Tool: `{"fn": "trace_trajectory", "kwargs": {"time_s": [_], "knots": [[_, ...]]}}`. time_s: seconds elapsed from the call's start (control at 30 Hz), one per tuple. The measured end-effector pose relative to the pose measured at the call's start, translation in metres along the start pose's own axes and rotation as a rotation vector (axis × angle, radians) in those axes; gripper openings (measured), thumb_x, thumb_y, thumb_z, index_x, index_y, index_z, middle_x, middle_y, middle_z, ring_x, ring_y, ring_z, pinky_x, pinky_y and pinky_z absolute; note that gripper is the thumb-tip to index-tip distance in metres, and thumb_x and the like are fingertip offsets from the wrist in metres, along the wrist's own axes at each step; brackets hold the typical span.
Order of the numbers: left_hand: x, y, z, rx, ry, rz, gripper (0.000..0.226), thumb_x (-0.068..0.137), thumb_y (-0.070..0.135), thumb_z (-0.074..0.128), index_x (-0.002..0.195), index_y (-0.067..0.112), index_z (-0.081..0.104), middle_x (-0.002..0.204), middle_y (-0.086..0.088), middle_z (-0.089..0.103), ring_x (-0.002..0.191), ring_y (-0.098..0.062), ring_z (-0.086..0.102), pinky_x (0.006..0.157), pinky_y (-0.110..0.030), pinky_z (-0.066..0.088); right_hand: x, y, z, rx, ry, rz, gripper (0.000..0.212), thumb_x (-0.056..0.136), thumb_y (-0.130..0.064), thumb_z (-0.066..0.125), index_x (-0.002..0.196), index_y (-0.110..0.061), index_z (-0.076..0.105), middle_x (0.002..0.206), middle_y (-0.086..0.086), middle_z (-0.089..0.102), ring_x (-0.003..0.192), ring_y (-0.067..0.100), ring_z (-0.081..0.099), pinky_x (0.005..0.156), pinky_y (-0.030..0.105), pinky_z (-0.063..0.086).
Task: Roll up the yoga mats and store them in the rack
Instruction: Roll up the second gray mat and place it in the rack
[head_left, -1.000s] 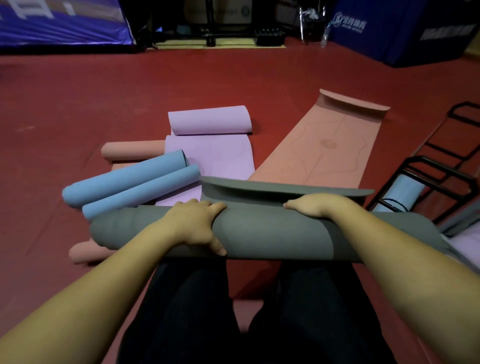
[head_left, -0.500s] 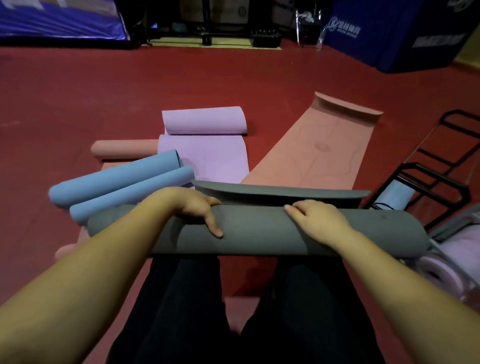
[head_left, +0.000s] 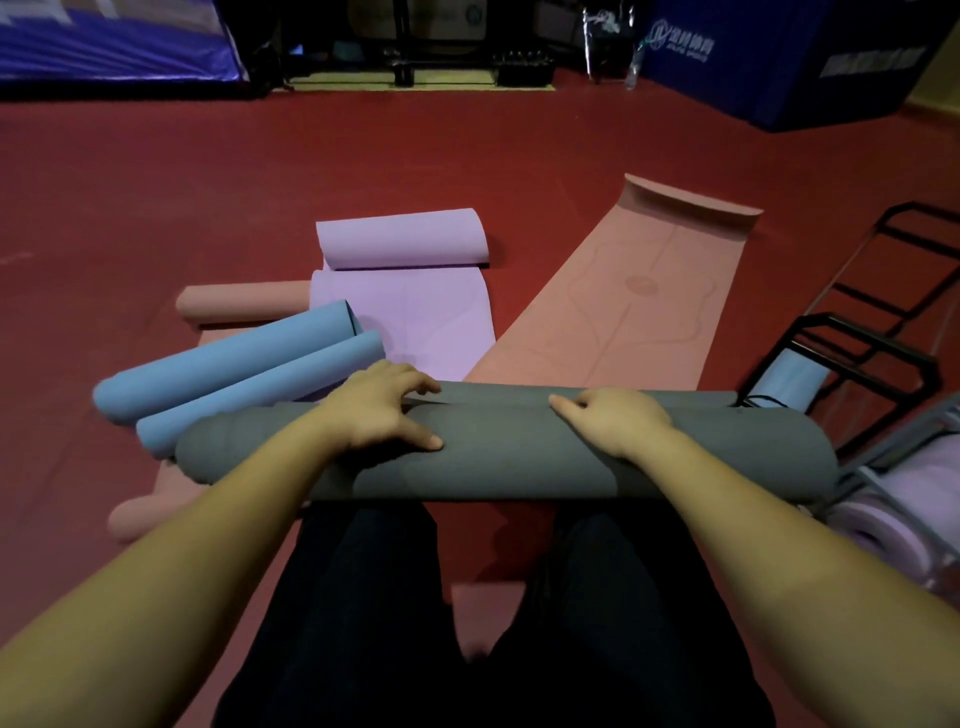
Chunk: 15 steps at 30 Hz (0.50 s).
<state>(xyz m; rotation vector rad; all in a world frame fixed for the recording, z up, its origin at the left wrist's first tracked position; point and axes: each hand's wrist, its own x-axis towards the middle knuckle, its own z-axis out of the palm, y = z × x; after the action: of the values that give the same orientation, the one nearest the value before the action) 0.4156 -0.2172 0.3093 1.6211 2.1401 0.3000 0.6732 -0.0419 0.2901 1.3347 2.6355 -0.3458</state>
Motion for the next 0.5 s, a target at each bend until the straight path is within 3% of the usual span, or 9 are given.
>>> {"fn": "trace_trajectory", "kwargs": {"time_s": [0.1, 0.2, 0.3, 0.37, 0.5], "knots": [[-0.017, -0.005, 0.027, 0.163, 0.271, 0.096, 0.070, 0.069, 0.074, 0.047, 0.118, 0.026, 0.060, 0.116, 0.004, 0.055, 0.108, -0.021, 0.047, 0.092, -0.041, 0.039, 0.007, -0.001, -0.002, -0.006, -0.054, 0.005, 0.073, 0.093, -0.072, 0.021, 0.119, -0.021, 0.068, 0.122, 0.008, 0.067, 0.112, 0.030, 0.059, 0.087, 0.037, 0.044], [-0.033, -0.005, 0.060, 0.382, 0.503, 0.207, 0.064, 0.082, 0.065, 0.046, 0.118, 0.014, 0.060, 0.117, -0.008, 0.058, 0.108, -0.031, 0.056, 0.095, -0.049, 0.041, 0.014, -0.004, -0.007, 0.002, -0.133, 0.017, 0.076, 0.094, -0.069, 0.022, 0.129, -0.016, 0.064, 0.134, 0.013, 0.060, 0.121, 0.032, 0.055, 0.094, 0.037, 0.041], [-0.040, -0.004, 0.077, 0.617, 0.359, 0.204, 0.103, 0.058, 0.079, 0.066, 0.134, 0.012, 0.048, 0.133, -0.019, 0.055, 0.123, -0.039, 0.053, 0.100, -0.070, 0.034, 0.020, -0.008, -0.014, 0.023, -0.224, 0.021, 0.074, 0.098, -0.065, 0.022, 0.138, -0.013, 0.055, 0.146, 0.015, 0.049, 0.131, 0.031, 0.047, 0.104, 0.037, 0.035], [-0.038, 0.000, 0.077, 0.666, 0.244, 0.124, 0.122, 0.042, 0.073, 0.081, 0.141, 0.014, 0.041, 0.140, -0.024, 0.051, 0.127, -0.045, 0.050, 0.096, -0.072, 0.036, 0.025, -0.010, -0.016, 0.046, -0.254, 0.029, 0.074, 0.098, -0.065, 0.023, 0.142, -0.012, 0.051, 0.151, 0.014, 0.043, 0.137, 0.031, 0.041, 0.109, 0.036, 0.031], [-0.032, 0.008, 0.072, 0.666, 0.185, 0.041, 0.124, 0.045, 0.063, 0.086, 0.145, 0.019, 0.027, 0.138, -0.026, 0.050, 0.123, -0.044, 0.051, 0.091, -0.067, 0.041, 0.028, -0.011, -0.017, 0.060, -0.261, 0.063, 0.078, 0.095, -0.069, 0.025, 0.144, -0.012, 0.048, 0.154, 0.014, 0.038, 0.140, 0.030, 0.037, 0.112, 0.038, 0.028]]}}
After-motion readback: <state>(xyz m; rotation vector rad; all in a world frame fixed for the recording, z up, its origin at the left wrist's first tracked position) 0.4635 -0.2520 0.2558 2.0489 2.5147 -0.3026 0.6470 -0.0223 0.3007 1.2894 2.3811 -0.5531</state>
